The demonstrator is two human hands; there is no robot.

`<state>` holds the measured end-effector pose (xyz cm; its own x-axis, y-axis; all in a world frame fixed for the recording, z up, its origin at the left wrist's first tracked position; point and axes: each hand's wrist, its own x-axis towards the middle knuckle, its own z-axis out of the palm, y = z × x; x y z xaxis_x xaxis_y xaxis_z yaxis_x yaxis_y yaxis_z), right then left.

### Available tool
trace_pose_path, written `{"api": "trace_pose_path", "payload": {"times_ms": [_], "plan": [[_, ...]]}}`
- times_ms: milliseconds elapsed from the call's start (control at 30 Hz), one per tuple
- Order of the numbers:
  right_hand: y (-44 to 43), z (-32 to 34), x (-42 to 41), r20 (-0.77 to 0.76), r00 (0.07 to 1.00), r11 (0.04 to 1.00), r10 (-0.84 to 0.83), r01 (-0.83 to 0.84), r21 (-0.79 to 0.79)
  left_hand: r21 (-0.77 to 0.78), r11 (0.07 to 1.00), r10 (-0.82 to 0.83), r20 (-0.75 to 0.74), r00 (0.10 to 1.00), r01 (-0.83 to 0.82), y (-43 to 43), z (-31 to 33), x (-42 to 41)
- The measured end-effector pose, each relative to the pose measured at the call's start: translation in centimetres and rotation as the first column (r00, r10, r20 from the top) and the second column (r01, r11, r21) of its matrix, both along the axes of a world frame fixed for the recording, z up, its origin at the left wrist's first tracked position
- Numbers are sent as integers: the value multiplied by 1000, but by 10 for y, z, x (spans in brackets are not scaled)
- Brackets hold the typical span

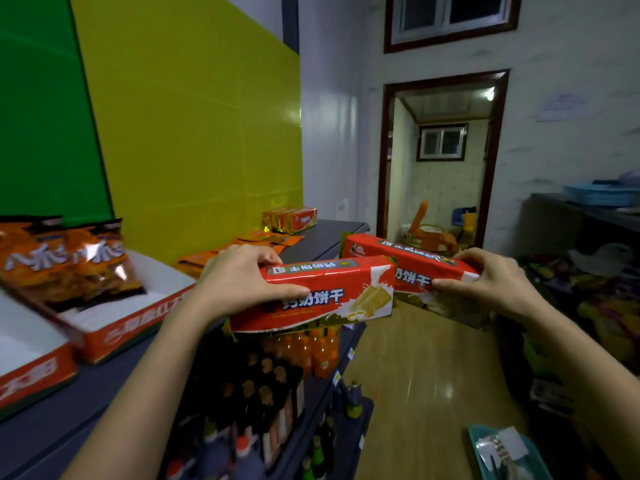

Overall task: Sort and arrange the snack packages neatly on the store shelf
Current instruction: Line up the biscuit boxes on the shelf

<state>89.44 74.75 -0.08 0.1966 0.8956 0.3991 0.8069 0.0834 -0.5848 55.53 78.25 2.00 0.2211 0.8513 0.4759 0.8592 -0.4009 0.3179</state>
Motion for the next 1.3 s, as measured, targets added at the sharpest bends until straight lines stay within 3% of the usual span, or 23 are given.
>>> {"api": "trace_pose_path", "payload": {"times_ms": [467, 733, 1100, 1300], "plan": [[239, 19, 136, -64, 996, 998, 54, -52, 29, -30, 999, 44, 9, 999, -44, 235, 9, 136], [407, 35, 232, -10, 994, 991, 107, -106, 76, -24, 974, 223, 5, 975, -223, 364, 0, 205], [605, 54, 273, -65, 949, 939, 308, -292, 182, 44, 824, 566, -70, 821, -564, 498, -3, 234], [687, 42, 250, -60, 900, 883, 433, -409, 230, 32, 770, 638, -73, 767, -637, 563, -8, 224]]}}
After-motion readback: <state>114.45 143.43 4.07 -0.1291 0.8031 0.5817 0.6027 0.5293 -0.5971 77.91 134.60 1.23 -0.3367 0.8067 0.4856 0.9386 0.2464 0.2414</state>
